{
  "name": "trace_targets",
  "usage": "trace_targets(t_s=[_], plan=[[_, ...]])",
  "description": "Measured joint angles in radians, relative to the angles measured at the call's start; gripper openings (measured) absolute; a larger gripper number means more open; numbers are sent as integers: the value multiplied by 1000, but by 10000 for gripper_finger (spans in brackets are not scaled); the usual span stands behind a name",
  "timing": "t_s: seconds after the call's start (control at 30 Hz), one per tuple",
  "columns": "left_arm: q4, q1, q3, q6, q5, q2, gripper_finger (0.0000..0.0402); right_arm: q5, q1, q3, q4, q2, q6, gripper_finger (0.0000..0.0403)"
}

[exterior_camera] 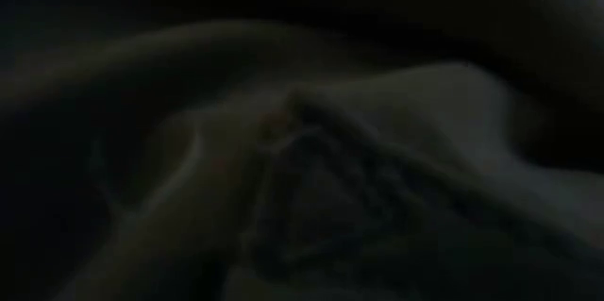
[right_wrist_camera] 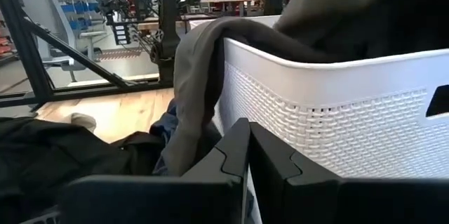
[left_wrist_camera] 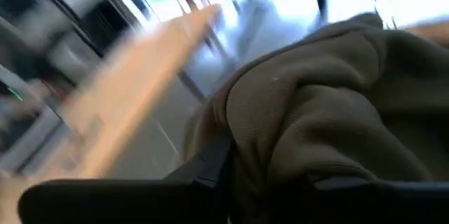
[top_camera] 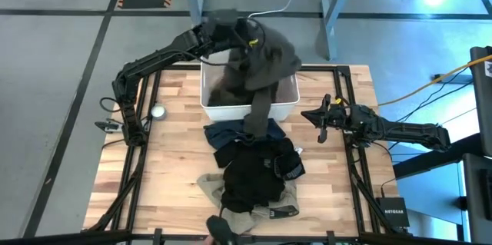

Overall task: Sort clothes
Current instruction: Put the gray jacket into the white bin

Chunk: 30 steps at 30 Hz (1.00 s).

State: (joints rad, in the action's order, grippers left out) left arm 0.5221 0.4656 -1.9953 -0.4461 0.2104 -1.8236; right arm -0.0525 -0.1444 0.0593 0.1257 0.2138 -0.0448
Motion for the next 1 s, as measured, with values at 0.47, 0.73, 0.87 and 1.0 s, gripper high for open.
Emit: trace_targets(t_s=[0.47, 0.73, 0.87, 1.0], plan=[[323, -36, -11, 144, 83, 2, 162, 113, 0, 0, -30, 6, -32, 24], [429, -155, -117, 64, 180, 25, 237, 91, 0, -6, -42, 12, -51, 62], [519, -201, -101, 136, 169, 55, 241, 134, 1, -6, 30, 67, -55, 127], [495, -242, -22, 178, 73, 97, 233, 193, 1, -6, 151, 169, -52, 184]])
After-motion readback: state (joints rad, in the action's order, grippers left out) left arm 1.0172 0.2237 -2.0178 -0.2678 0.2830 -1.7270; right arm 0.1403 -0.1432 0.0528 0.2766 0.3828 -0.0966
